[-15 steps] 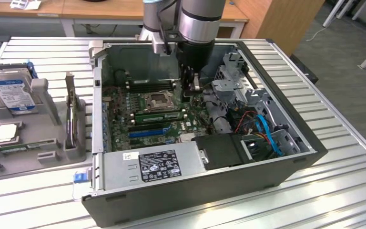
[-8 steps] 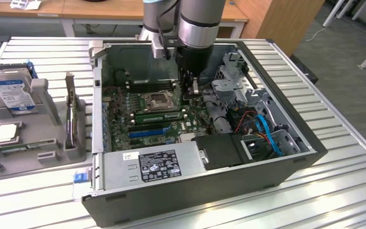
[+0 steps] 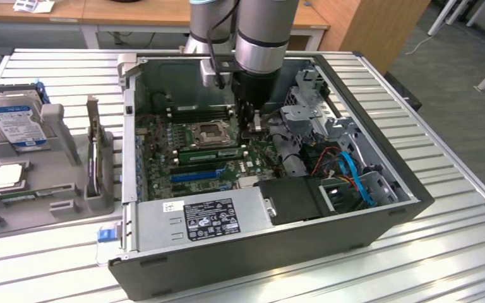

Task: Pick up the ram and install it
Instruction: 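Press down the ram until it locks into place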

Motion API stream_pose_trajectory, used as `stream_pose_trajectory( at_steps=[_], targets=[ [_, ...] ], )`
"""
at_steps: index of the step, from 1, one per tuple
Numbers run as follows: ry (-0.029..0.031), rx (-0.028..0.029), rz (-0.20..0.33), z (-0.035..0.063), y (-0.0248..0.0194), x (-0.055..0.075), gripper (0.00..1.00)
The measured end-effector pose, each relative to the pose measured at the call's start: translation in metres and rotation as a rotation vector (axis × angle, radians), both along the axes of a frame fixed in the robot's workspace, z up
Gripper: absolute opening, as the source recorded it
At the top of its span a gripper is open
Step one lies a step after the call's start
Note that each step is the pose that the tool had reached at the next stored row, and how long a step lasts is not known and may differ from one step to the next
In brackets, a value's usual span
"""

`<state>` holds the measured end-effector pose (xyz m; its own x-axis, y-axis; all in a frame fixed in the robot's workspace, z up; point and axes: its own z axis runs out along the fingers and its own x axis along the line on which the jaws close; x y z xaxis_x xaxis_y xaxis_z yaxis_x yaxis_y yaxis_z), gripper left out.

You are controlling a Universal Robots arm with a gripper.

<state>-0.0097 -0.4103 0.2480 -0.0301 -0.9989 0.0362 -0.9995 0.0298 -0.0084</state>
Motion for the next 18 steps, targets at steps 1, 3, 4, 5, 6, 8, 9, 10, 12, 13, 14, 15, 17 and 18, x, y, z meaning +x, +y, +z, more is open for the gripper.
stream_pose_trajectory(
  at_steps=[1, 3, 4, 5, 6, 8, 9, 10, 12, 13, 14, 15, 17, 18],
  targets=[
    [0.0000, 0.0000, 0.000, -0.0019, 0.0000, 0.000, 0.11],
    [0.0000, 0.0000, 0.000, -0.0055, -0.0001, 0.000, 0.11],
    [0.0000, -0.0001, 0.000, -0.0073, -0.0001, 0.000, 0.11],
    [0.0000, 0.0000, 0.000, -0.0091, -0.0002, 0.000, 0.11],
    [-0.0001, 0.0000, 0.000, -0.0109, -0.0002, 0.000, 0.11],
    [0.0000, -0.0001, 0.000, -0.0146, -0.0004, 0.000, 0.11],
    [0.0000, -0.0001, 0.000, -0.0164, -0.0005, 0.000, 0.11],
    [0.0000, 0.0000, 0.000, -0.0183, -0.0006, 0.000, 0.11],
    [0.0000, -0.0001, 0.000, -0.0194, -0.0008, 0.000, 0.11],
    [0.0000, -0.0001, 0.000, -0.0194, -0.0008, 0.000, 0.11],
    [0.0000, -0.0001, 0.000, -0.0194, -0.0008, 0.000, 0.11],
    [0.0000, -0.0001, 0.000, -0.0195, -0.0008, 0.000, 0.11],
    [-0.0001, 0.0001, 0.000, -0.0206, -0.0008, 0.000, 0.11],
    [0.0000, 0.0000, 0.000, -0.0214, -0.0008, 0.000, 0.11]
  ],
)
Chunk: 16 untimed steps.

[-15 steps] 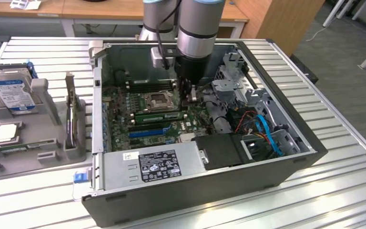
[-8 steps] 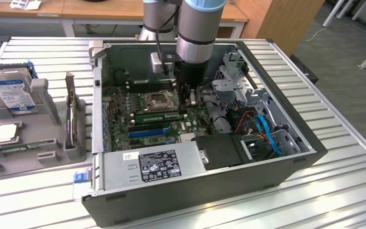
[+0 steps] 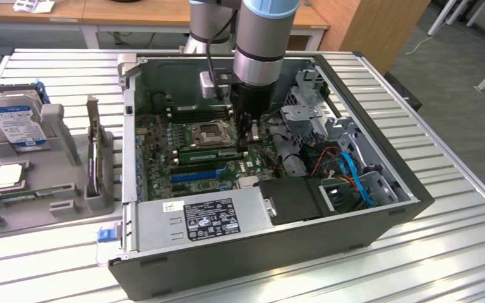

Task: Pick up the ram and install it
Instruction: 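Press down the ram until it locks into place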

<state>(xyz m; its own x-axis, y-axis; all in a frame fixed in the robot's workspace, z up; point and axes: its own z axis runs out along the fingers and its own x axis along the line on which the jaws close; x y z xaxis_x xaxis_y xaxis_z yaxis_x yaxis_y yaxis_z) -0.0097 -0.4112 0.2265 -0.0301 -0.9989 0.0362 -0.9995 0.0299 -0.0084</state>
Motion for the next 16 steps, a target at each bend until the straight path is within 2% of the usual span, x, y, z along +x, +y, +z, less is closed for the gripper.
stream_pose_trajectory(
  at_steps=[9, 11, 13, 16],
  targets=[
    [0.0001, -0.0001, 0.000, -0.0044, -0.0005, 0.000, 0.11],
    [-0.0008, 0.0021, 0.000, 0.0003, -0.0002, 0.000, 0.11],
    [0.0000, -0.0002, 0.000, 0.0097, -0.0005, 0.000, 0.11],
    [-0.0001, 0.0002, 0.000, 0.0123, -0.0005, 0.000, 0.11]
  ],
)
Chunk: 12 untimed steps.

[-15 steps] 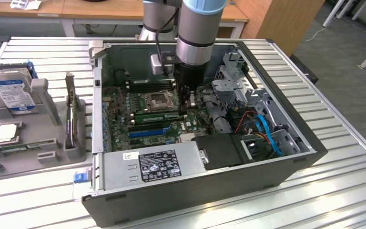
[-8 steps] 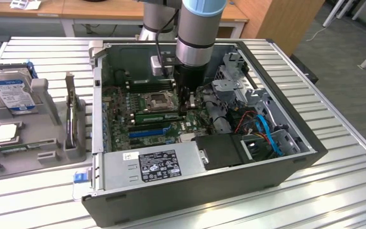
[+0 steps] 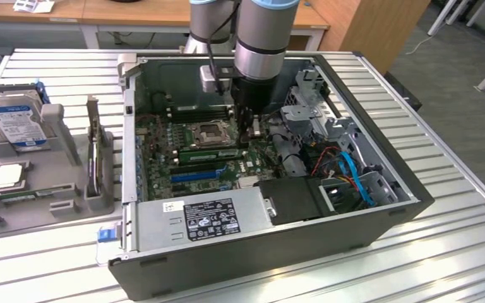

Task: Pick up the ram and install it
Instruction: 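Press down the ram until it locks into place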

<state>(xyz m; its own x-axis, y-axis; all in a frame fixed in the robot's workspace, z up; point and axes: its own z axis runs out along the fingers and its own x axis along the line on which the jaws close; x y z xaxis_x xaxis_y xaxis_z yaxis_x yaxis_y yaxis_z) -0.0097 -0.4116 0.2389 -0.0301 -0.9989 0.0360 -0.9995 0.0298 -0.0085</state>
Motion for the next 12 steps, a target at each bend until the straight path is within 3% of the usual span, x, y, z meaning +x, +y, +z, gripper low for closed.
stream_pose_trajectory(
  at_steps=[3, 12],
  targets=[
    [-0.0047, -0.0011, 0.000, 0.0002, 0.0000, -0.010, 0.11],
    [-0.0099, -0.0049, 0.000, 0.0001, -0.0001, -0.051, 0.11]
  ],
)
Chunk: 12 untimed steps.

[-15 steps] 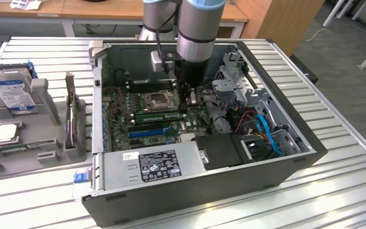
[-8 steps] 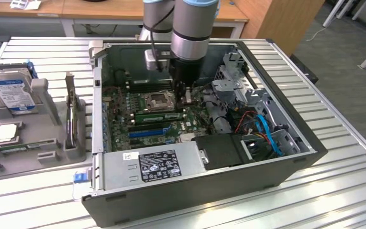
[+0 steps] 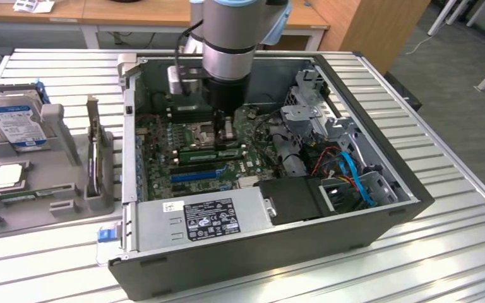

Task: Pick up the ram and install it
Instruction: 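Press down the ram until it locks into place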

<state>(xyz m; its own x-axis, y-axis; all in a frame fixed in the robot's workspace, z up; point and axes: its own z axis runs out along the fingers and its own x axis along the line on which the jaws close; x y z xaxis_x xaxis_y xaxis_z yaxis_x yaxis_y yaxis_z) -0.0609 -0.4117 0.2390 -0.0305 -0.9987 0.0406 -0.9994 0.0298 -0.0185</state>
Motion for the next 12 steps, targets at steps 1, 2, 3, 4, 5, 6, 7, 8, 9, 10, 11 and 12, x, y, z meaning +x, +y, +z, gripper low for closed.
stream_pose_trajectory(
  at_steps=[1, 2, 3, 4, 5, 6, 7, 8, 9, 10, 11, 12],
  targets=[
    [-0.0005, -0.0003, 0.000, 0.0000, 0.0000, -0.005, 0.11],
    [-0.0011, -0.0006, 0.000, 0.0000, 0.0000, -0.009, 0.11],
    [-0.0017, -0.0006, 0.000, 0.0000, 0.0000, -0.013, 0.11],
    [-0.0024, -0.0007, 0.000, 0.0000, 0.0000, -0.018, 0.11],
    [-0.0030, -0.0007, 0.000, 0.0000, 0.0000, -0.023, 0.11],
    [-0.0035, -0.0008, 0.000, 0.0000, 0.0000, -0.027, 0.11],
    [-0.0042, -0.0007, 0.000, 0.0000, 0.0000, -0.032, 0.11],
    [-0.0048, -0.0007, 0.000, 0.0000, 0.0000, -0.036, 0.11],
    [-0.0054, -0.0008, 0.000, 0.0000, 0.0000, -0.041, 0.11],
    [-0.0060, -0.0008, 0.000, 0.0000, 0.0000, -0.046, 0.11],
    [-0.0066, -0.0009, 0.000, 0.0001, 0.0000, -0.050, 0.11],
    [-0.0072, -0.0009, 0.000, 0.0000, 0.0000, -0.055, 0.11]
  ],
)
